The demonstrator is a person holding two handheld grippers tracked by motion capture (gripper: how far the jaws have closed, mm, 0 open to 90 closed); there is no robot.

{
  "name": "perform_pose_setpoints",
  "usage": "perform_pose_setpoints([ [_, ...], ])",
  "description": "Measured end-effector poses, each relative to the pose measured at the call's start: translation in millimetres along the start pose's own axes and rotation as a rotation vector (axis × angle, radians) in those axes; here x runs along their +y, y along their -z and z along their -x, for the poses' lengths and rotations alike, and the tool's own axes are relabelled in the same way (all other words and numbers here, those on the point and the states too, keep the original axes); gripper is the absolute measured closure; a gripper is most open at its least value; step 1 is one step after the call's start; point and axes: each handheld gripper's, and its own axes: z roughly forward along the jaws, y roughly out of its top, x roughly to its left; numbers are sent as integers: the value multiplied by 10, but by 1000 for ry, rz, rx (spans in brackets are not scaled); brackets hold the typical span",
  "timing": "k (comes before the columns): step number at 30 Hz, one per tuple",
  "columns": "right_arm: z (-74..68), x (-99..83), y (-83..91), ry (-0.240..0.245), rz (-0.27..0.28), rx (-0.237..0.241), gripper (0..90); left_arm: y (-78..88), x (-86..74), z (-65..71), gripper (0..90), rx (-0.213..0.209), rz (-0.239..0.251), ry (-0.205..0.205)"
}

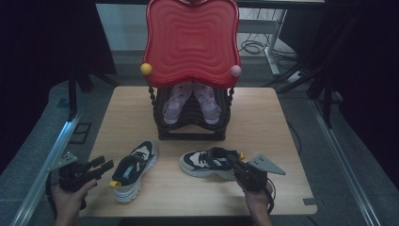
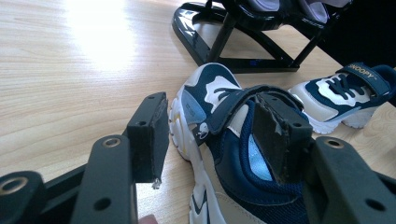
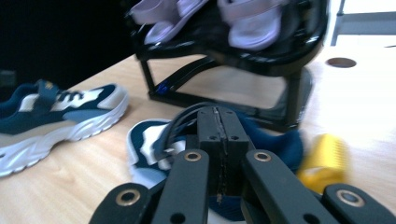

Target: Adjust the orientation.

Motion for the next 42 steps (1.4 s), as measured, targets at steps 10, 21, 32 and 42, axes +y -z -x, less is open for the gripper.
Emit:
perform_pose_setpoints([
  [10,367,135,-49,-6,9,-22,900,-17,-6,0,460,-1,-4,6],
  [21,754,130,-331,5,-57,-1,900,-46,-13,18,459,6,-13,-1],
  [32,824,14,-438,32,-89,110,900,-39,-18,-3,459,0,-12,6],
  [42,877,-55,-435,47,-93,184,900,-60,-22,10,459,-3,-18,4],
])
